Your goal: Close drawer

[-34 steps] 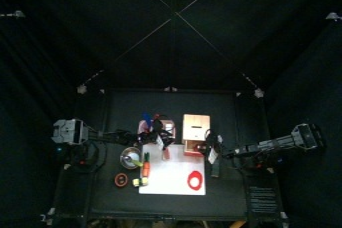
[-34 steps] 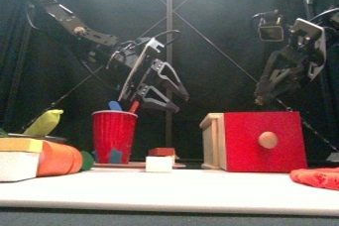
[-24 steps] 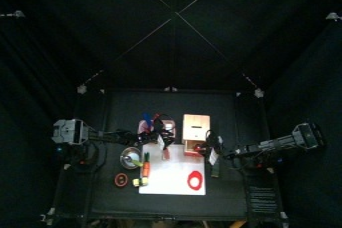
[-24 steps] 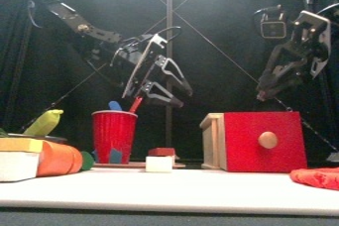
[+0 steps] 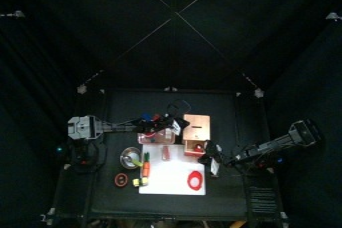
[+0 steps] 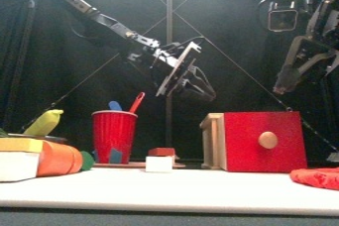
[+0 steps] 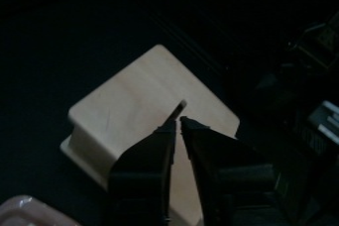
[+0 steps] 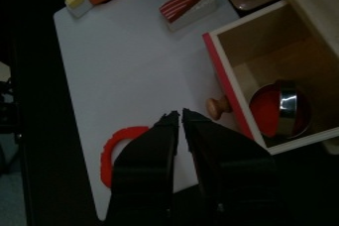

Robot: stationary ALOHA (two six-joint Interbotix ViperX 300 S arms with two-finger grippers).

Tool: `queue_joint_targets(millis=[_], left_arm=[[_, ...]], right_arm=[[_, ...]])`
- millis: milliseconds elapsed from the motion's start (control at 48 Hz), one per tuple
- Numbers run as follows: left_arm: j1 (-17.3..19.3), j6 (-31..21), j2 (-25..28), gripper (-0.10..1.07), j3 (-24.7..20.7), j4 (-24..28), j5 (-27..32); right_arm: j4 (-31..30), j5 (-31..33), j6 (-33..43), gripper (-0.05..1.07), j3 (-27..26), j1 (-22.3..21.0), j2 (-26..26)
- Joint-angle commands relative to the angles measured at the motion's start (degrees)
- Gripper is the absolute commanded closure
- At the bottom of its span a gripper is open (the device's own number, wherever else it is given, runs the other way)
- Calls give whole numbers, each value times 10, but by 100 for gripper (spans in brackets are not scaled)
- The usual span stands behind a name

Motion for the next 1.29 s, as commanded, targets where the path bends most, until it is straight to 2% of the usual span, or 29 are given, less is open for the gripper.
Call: queue_joint_targets(millis=[0, 125, 312, 542, 708, 1062, 1271], left_arm=[[12, 1, 8, 50, -52, 2, 18], [22, -1, 33, 58, -97, -3, 53], [51, -1, 69, 59, -150, -4, 76], [79, -3, 115, 59, -214, -12, 120], [93, -4, 146, 59, -250, -38, 156], [94, -3, 156, 59, -251, -51, 243], [92, -3, 156, 59, -249, -50, 273]], right_arm=[[2, -9, 0, 53, -41, 2, 21], [4, -13, -1, 62, -57, 2, 55], [5, -13, -1, 71, -73, -2, 102], [8, -4, -2, 74, -94, -4, 143], [9, 22, -2, 74, -98, -6, 157], [11, 55, -2, 74, -98, -20, 162], [11, 57, -2, 74, -95, -45, 163]])
